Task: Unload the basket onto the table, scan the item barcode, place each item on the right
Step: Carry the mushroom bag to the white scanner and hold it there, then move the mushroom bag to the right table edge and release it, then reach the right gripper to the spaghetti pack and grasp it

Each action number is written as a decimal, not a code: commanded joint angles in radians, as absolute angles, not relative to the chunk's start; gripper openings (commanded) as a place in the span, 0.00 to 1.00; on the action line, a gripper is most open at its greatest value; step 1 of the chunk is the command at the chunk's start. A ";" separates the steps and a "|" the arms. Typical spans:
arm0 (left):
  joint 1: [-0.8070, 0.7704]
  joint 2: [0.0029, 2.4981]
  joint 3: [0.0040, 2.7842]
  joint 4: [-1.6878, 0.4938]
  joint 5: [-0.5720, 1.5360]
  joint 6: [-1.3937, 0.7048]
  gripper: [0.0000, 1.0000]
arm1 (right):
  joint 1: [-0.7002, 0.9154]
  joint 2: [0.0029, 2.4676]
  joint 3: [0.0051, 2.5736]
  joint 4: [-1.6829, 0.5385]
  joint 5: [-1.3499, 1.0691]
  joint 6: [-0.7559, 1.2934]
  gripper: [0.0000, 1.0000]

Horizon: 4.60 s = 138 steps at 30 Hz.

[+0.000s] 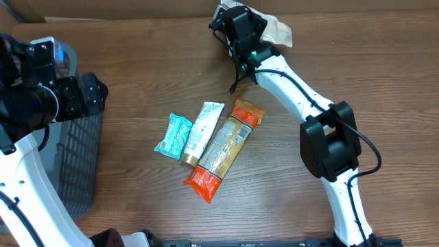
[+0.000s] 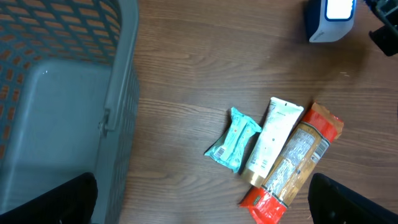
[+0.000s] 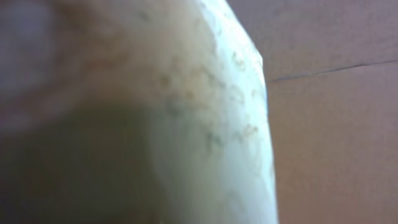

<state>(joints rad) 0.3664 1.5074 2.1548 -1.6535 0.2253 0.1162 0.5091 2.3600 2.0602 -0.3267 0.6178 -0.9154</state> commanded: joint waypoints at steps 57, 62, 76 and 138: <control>0.366 1.511 2.155 -1.652 0.237 0.142 1.00 | -0.110 1.785 2.014 -1.400 -0.761 -0.102 0.04; 0.366 1.511 2.155 -1.652 0.237 0.142 0.99 | -0.249 1.785 1.837 -1.323 -0.765 -0.104 0.04; 0.366 1.511 2.155 -1.652 0.237 0.142 1.00 | -0.476 1.797 1.259 -0.740 -0.822 -0.070 0.05; 0.366 1.511 2.155 -1.652 0.237 0.142 0.99 | 0.504 2.051 1.554 -0.686 -0.410 0.128 0.74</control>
